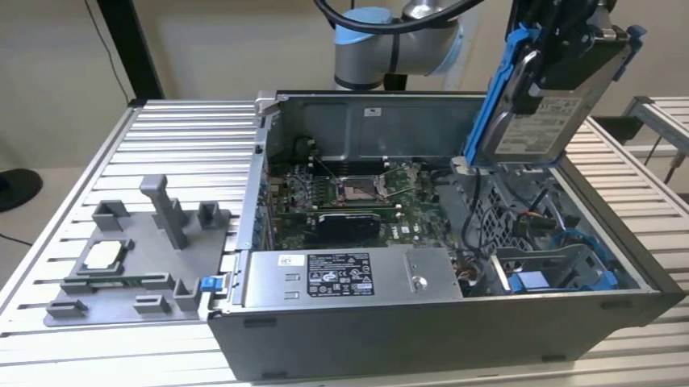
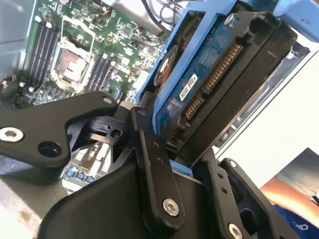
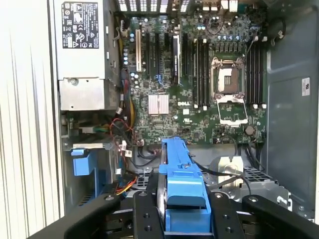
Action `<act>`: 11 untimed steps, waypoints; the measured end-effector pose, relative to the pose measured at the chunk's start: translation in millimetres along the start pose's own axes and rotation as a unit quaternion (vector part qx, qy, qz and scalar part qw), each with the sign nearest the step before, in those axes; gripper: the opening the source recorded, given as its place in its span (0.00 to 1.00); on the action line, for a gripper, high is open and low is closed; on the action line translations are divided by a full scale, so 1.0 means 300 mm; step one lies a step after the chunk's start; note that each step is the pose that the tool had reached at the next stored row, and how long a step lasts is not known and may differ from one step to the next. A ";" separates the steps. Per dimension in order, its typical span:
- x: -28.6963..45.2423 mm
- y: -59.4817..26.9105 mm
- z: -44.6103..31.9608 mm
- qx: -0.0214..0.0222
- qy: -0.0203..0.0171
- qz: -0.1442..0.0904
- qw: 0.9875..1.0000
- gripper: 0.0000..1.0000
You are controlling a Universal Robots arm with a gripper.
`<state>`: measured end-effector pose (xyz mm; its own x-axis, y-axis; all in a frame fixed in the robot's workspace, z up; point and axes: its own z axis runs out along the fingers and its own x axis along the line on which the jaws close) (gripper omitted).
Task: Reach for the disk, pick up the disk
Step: 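Pick up the disk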
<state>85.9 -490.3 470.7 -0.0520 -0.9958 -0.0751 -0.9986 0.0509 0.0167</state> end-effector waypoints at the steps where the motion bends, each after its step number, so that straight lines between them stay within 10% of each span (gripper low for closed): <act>1: 0.006 0.000 -0.001 0.000 0.000 0.000 1.000 0.00; 11: 0.071 -0.004 -0.005 0.000 0.000 0.001 1.000 0.00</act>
<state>86.0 -511.6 470.6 -0.0537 -0.9957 -0.0750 -0.9985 0.0526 0.0168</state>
